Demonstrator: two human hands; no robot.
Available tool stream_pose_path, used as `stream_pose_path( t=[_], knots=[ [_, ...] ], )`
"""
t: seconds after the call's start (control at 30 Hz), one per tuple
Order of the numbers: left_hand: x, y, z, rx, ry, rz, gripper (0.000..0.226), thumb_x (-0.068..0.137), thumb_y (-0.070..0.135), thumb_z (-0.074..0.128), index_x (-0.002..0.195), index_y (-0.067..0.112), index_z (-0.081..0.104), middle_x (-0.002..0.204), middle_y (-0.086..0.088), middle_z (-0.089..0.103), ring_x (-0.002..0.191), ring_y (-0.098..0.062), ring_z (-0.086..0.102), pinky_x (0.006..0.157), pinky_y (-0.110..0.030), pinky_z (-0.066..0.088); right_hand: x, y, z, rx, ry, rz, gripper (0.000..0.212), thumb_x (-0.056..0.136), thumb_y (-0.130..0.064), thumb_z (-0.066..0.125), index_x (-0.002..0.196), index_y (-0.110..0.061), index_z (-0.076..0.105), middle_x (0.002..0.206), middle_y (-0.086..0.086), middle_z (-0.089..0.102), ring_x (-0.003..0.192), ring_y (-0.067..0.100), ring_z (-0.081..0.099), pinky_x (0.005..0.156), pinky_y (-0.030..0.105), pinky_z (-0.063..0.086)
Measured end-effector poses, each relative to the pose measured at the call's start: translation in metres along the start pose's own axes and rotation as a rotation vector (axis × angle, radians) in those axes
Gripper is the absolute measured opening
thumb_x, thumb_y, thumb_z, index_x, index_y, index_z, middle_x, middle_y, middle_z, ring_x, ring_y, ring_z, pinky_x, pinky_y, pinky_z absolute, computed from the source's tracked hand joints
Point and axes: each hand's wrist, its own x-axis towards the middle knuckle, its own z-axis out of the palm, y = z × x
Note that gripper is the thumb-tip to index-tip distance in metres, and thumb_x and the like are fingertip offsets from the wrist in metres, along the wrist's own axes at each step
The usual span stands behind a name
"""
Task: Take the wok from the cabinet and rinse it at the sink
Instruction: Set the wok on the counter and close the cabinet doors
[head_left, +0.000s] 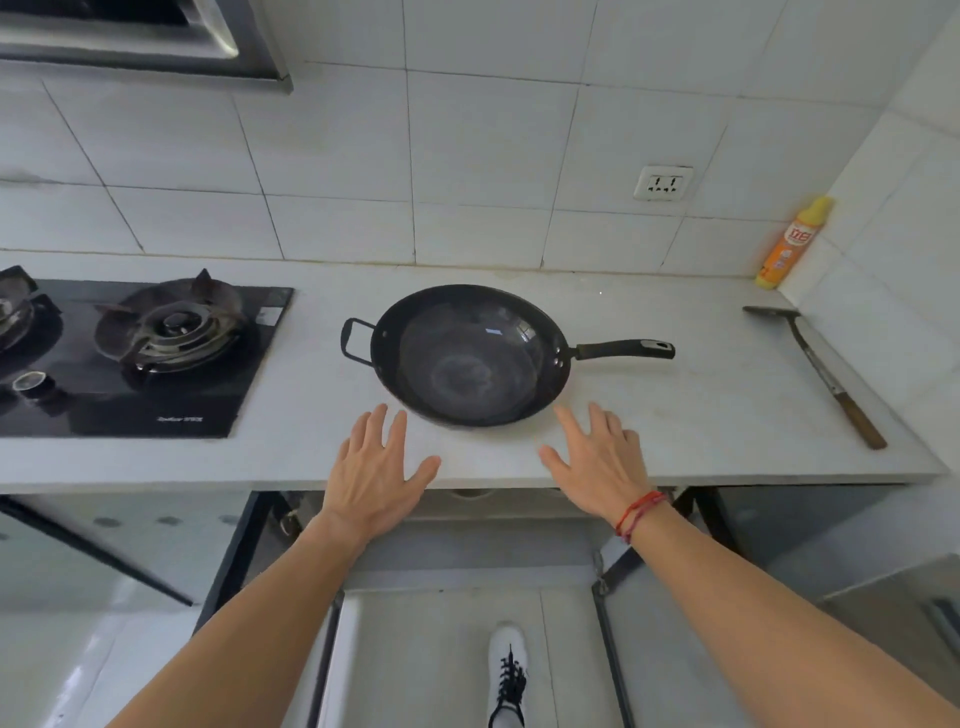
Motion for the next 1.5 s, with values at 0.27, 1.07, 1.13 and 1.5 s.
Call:
stream_pose_path(
  t=[0.27, 1.07, 1.13, 1.5],
  knots=[
    [-0.052, -0.001, 0.016, -0.059, -0.036, 0.070, 0.083, 0.090, 0.067, 0.032, 0.152, 0.012, 0.031, 0.161, -0.016, 0.025, 0.148, -0.035, 0.021, 0.114, -0.047, 0.031, -0.081, 0.008, -0.001, -0.040, -0.077, 0.096, 0.064, 0.095, -0.059, 0.034, 0.149, -0.025, 0.030, 0.136, 0.018, 0.045, 0.120, 0.033, 0.045, 0.093, 0.046, 0.041],
    [-0.076, 0.237, 0.108, -0.014, -0.280, 0.486, 0.083, 0.093, 0.067, 0.031, 0.156, 0.014, 0.022, 0.164, -0.011, 0.019, 0.151, -0.031, 0.015, 0.119, -0.045, 0.025, -0.245, 0.202, 0.033, 0.041, -0.269, 0.533, 0.063, 0.098, -0.053, 0.029, 0.154, -0.026, 0.020, 0.135, 0.011, 0.046, 0.118, 0.028, 0.045, 0.094, 0.041, 0.039],
    [-0.080, 0.256, 0.116, -0.011, -0.297, 0.528, 0.089, 0.088, 0.070, 0.019, 0.155, 0.012, 0.024, 0.163, -0.012, 0.021, 0.151, -0.031, 0.017, 0.119, -0.045, 0.024, -0.254, 0.213, 0.038, 0.060, -0.291, 0.561, 0.063, 0.099, -0.053, 0.029, 0.154, -0.026, 0.019, 0.139, 0.012, 0.044, 0.123, 0.029, 0.044, 0.097, 0.041, 0.039],
    [-0.105, 0.349, 0.199, 0.143, -0.488, 0.873, 0.063, 0.106, 0.042, 0.025, 0.159, 0.019, 0.001, 0.168, -0.003, -0.005, 0.154, -0.023, -0.004, 0.123, -0.040, 0.011, -0.293, 0.251, 0.100, 0.313, -0.458, 0.662, 0.061, 0.101, -0.051, 0.030, 0.152, -0.019, 0.021, 0.138, 0.008, 0.051, 0.119, 0.025, 0.054, 0.098, 0.040, 0.046]
  ],
)
